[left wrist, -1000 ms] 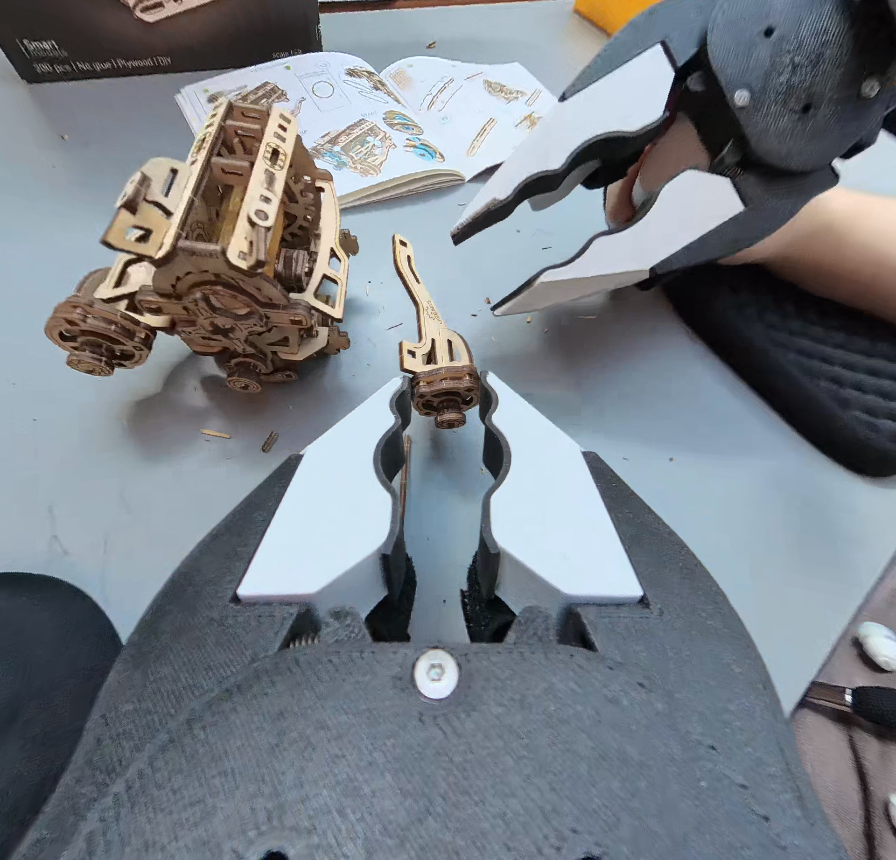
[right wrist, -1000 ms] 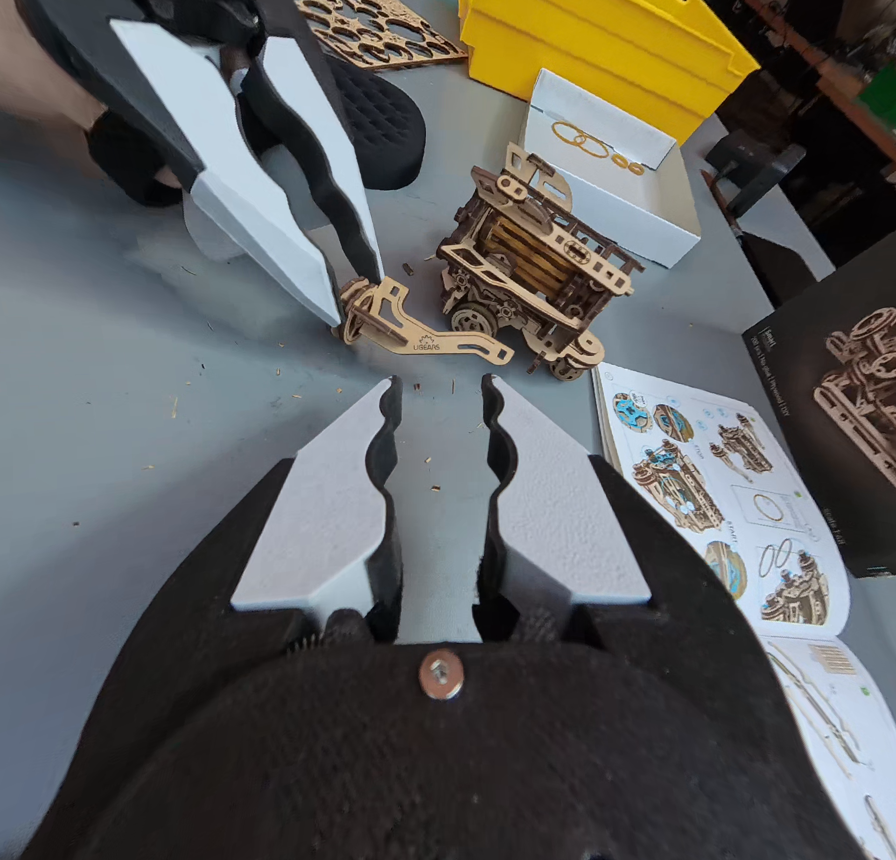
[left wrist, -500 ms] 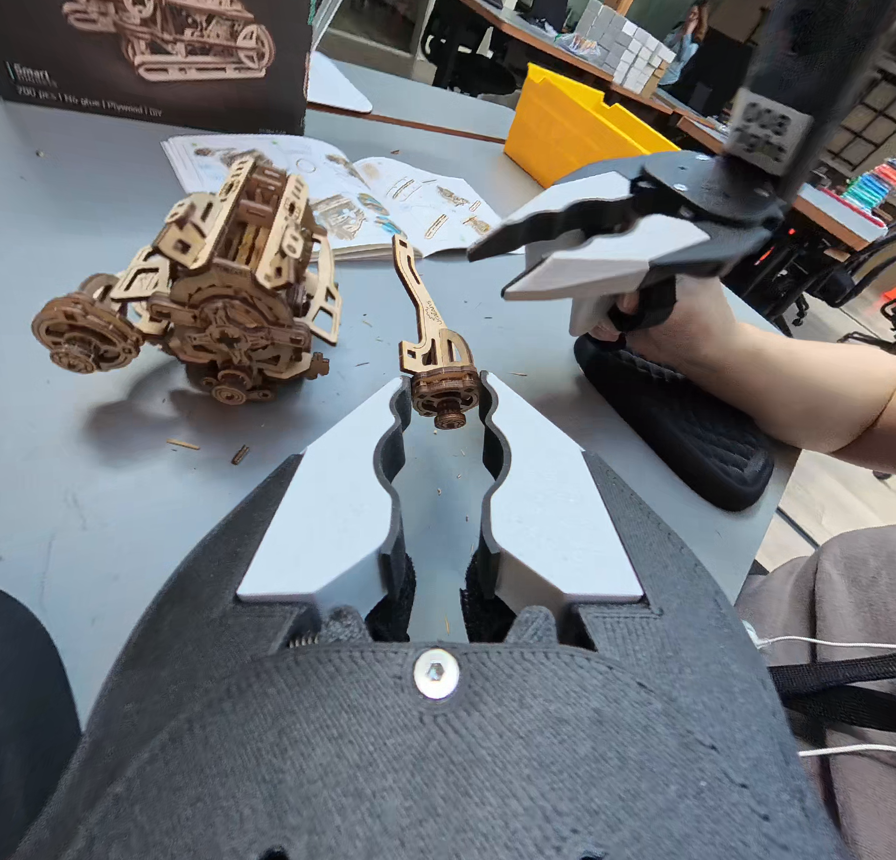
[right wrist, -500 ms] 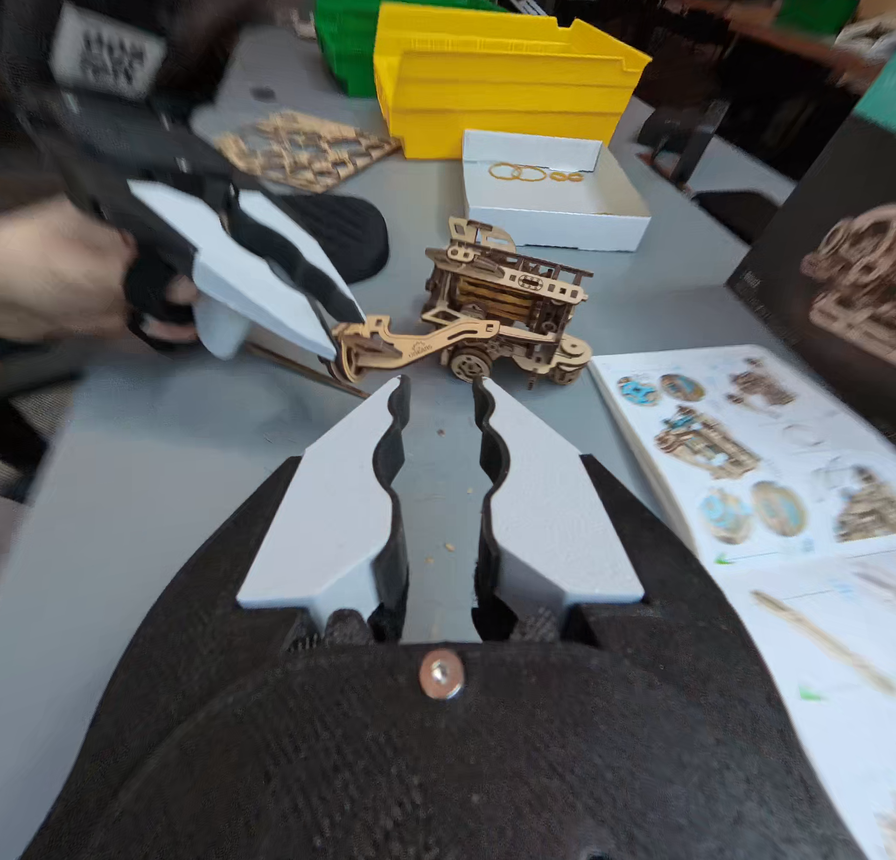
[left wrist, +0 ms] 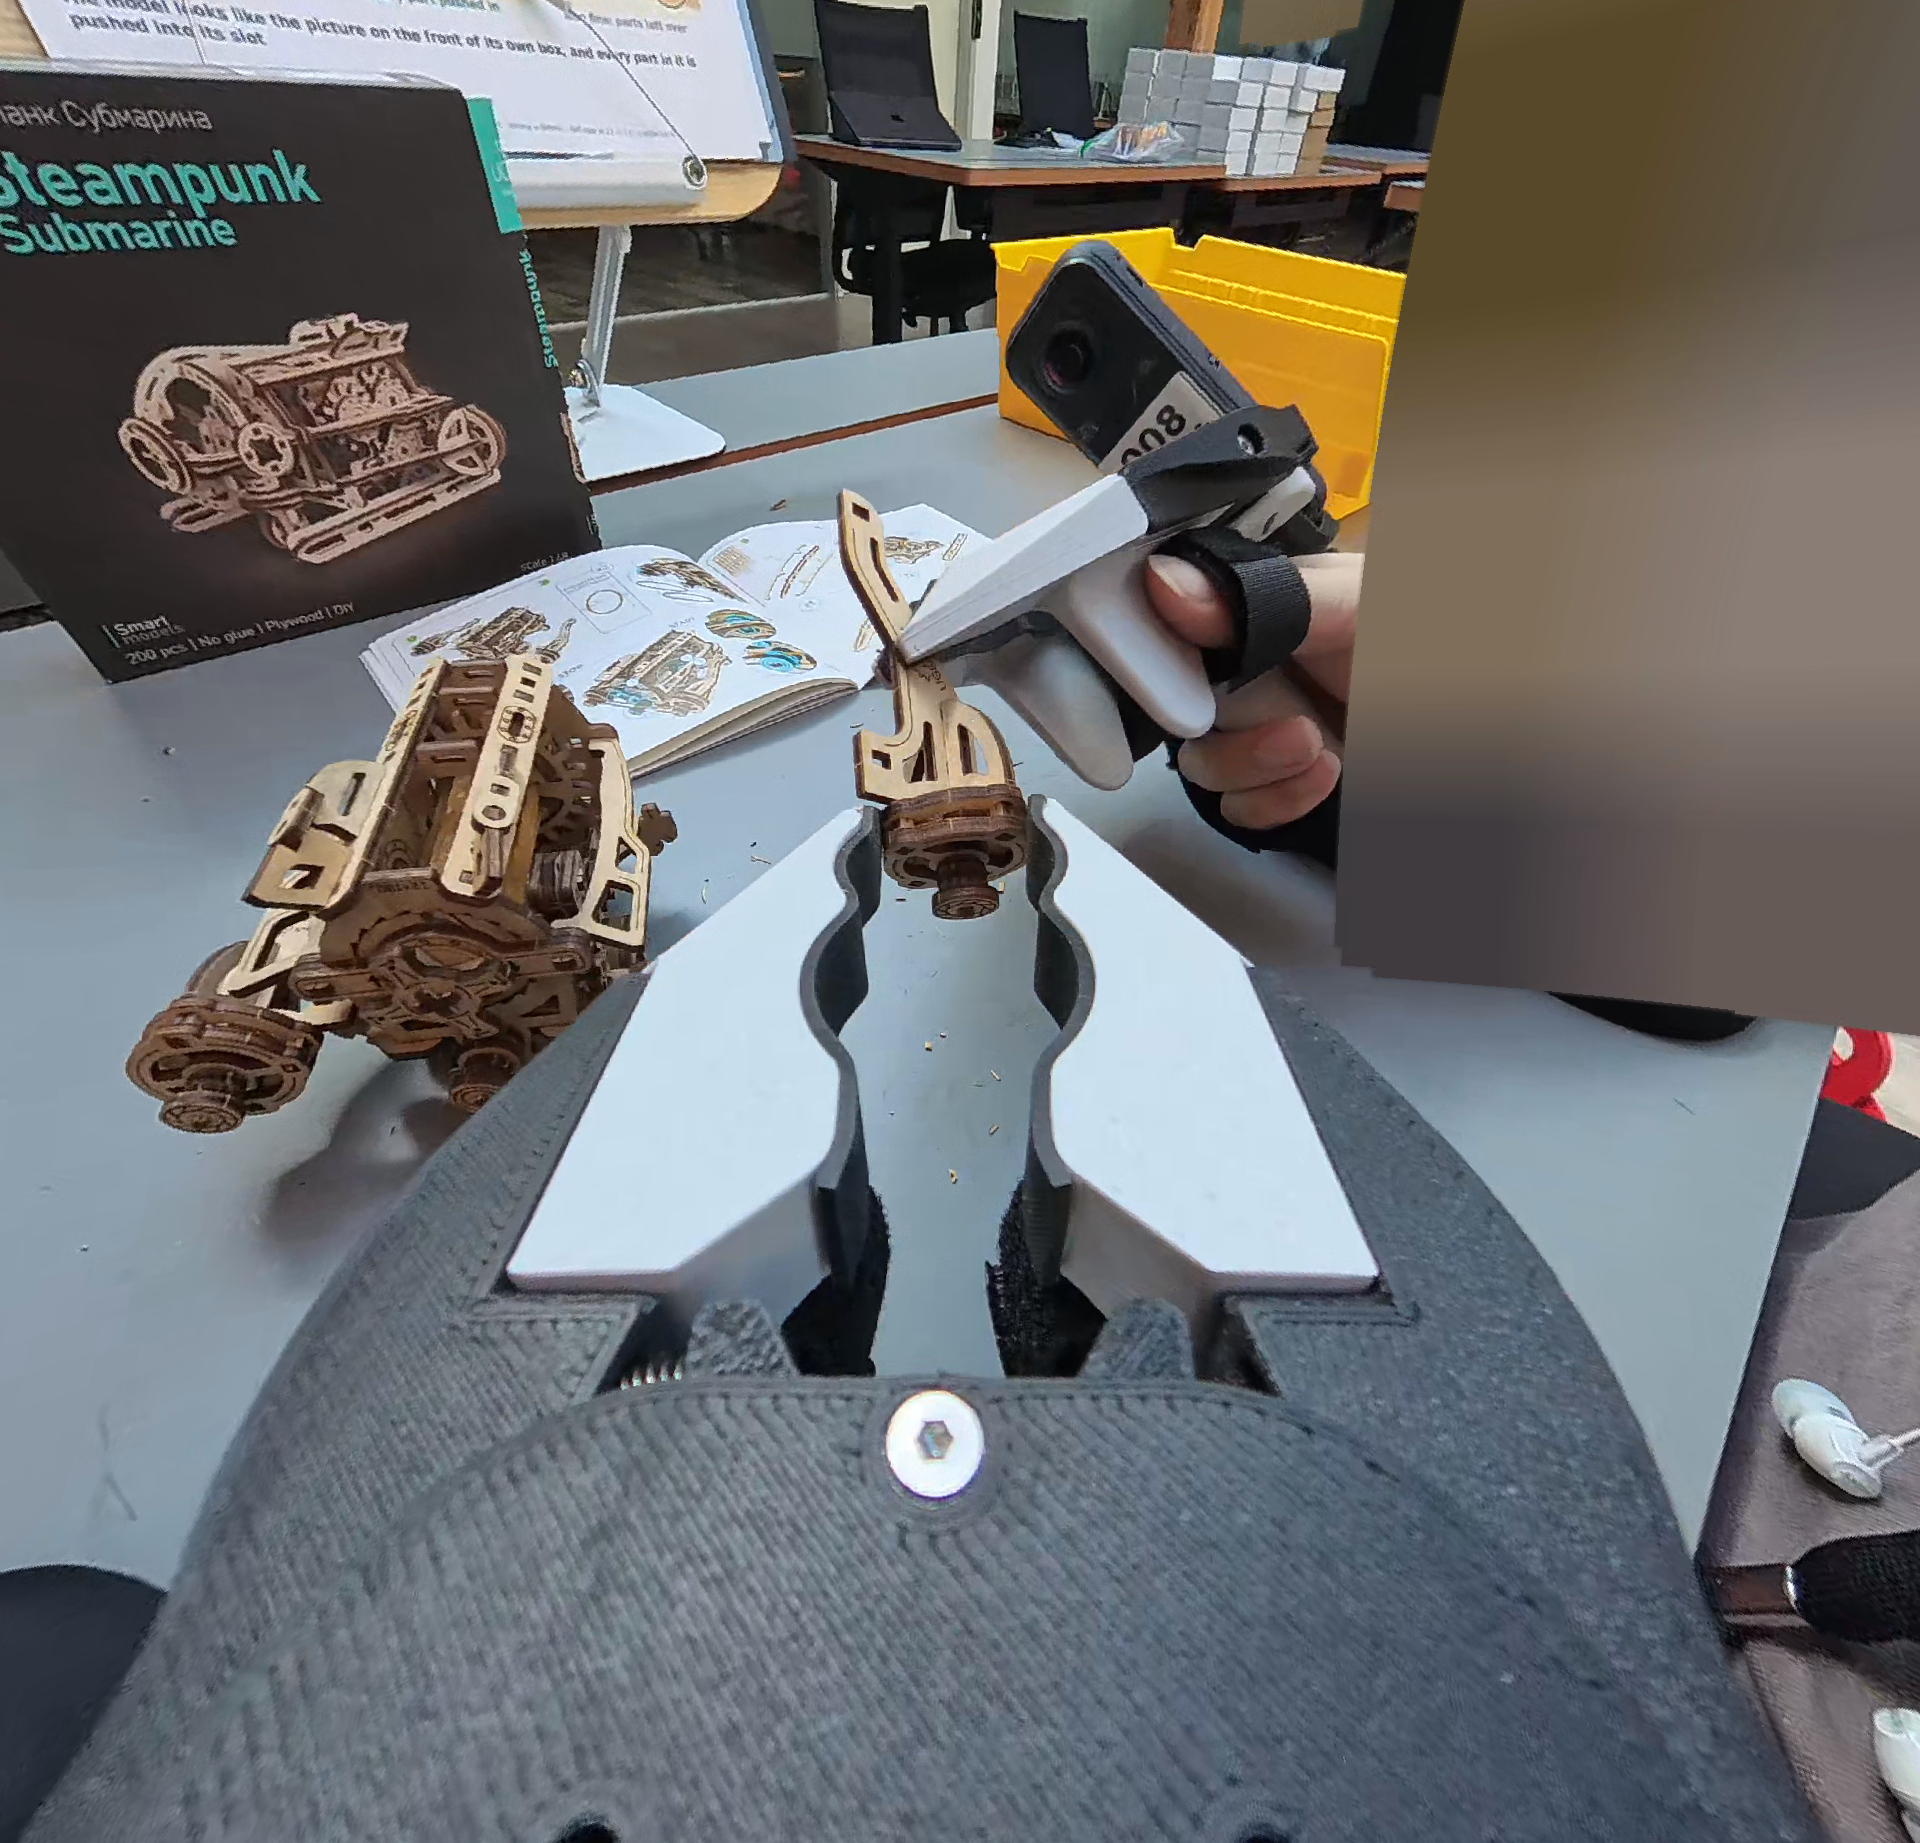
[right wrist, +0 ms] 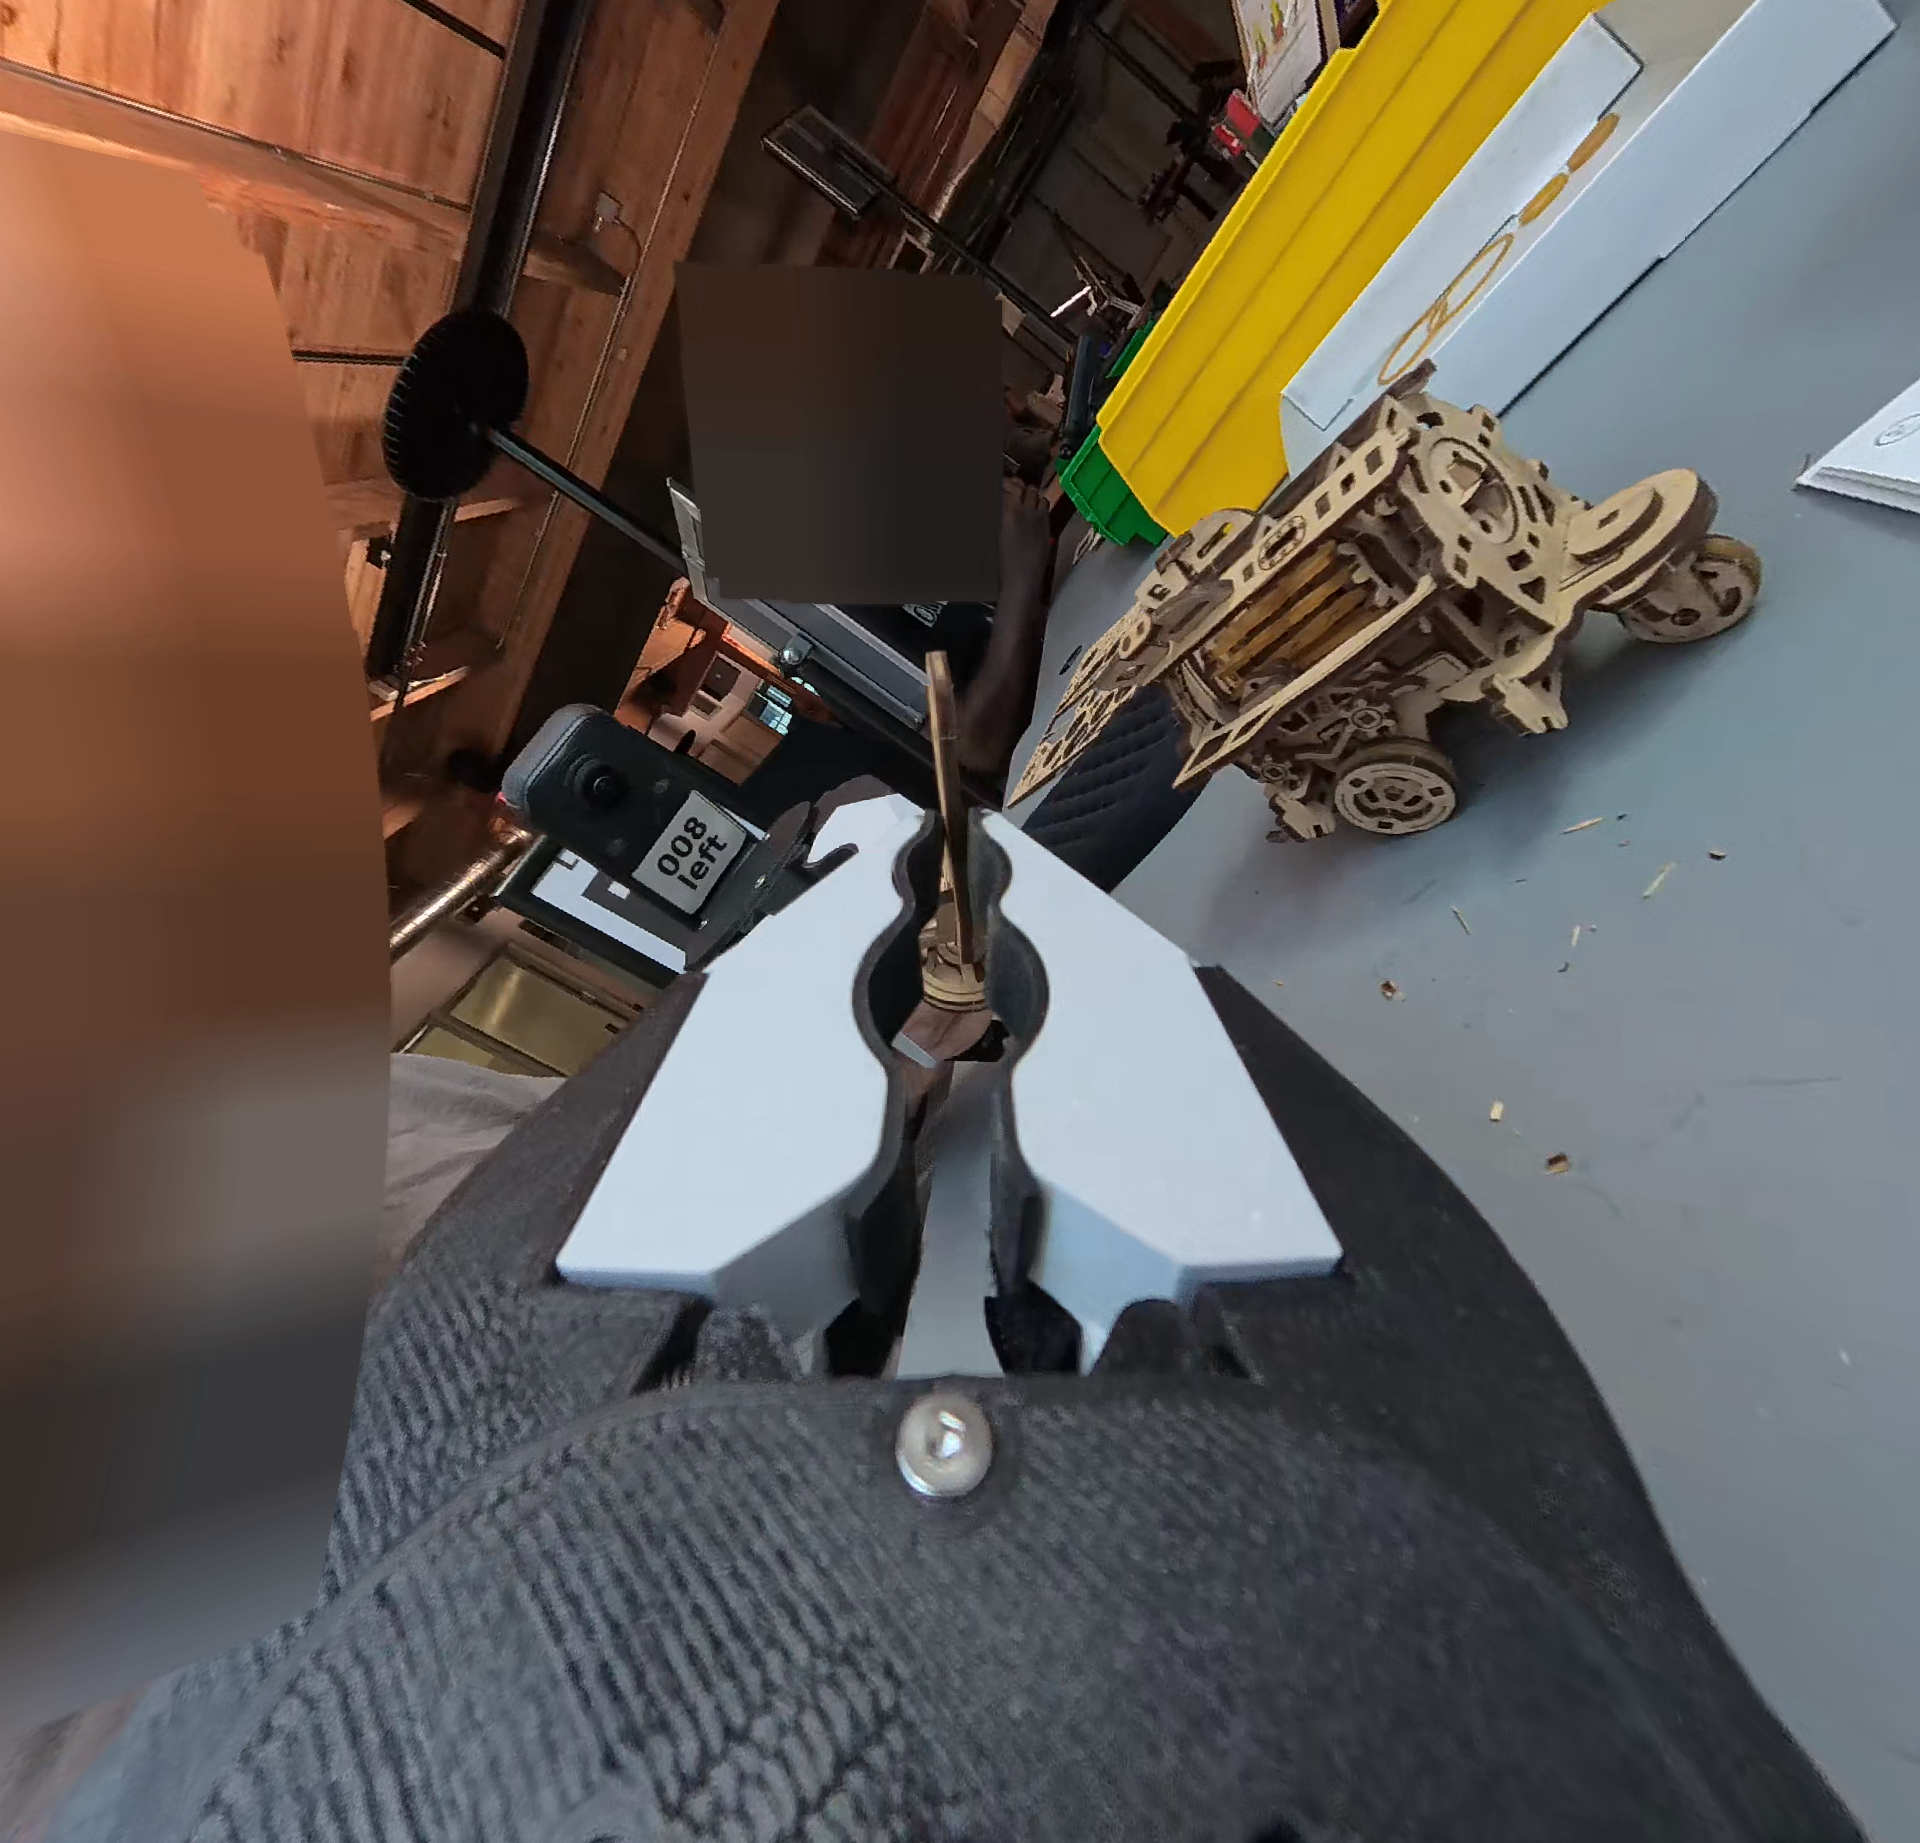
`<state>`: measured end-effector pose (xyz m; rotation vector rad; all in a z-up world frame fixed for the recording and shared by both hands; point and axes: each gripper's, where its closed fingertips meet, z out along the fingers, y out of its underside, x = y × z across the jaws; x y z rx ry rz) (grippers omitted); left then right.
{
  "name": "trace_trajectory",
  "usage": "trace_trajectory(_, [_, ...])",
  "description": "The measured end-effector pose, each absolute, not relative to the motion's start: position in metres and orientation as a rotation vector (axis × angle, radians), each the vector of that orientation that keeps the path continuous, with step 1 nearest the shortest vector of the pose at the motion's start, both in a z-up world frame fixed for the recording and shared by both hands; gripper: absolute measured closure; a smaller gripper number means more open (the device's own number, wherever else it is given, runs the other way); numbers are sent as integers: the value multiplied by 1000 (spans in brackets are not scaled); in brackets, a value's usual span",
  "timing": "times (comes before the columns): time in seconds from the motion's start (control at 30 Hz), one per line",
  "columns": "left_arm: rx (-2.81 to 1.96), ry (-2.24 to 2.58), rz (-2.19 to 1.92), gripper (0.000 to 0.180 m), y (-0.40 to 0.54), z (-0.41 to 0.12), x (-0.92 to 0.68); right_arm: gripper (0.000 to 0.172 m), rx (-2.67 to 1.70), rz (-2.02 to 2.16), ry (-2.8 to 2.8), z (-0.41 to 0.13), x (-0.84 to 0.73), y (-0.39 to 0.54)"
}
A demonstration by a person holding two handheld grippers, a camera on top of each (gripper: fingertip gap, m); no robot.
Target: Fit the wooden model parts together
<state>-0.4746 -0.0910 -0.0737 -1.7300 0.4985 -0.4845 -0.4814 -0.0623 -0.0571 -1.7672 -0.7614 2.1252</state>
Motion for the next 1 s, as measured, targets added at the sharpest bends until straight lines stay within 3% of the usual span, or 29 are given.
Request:
trace_trajectory(0.1, [-1735, 499, -539, 154, -90, -75, -475, 171, -1788, 2188, -718, -61, -481, -60])
trace_trajectory(0.23, [-1740, 468, -422, 136, -85, -67, -502, 171, -1824, 2179, -632, -72, -473, -45])
trace_trajectory(0.4, [-1759, 432, -103, 94, -67, -61, -556, 171, -1783, 2247, -524, -65, -463, -33])
trace_trajectory(0.53, [-1802, 577, 91, 81, -46, -81, -564, 171, -1780, 2224, -566, -64, -461, -34])
trace_trajectory(0.7, [-1821, 730, 274, 78, -28, -102, -562, 171, -1764, 2251, -544, -62, -458, -33])
trace_trajectory(0.87, [-1774, 809, 378, 105, -24, -107, -557, 171, -1764, 2273, -543, -62, -456, -33])
trace_trajectory(1.0, [-1797, 788, 335, 106, -22, -106, -558, 171, -1766, 2280, -549, -62, -456, -34])
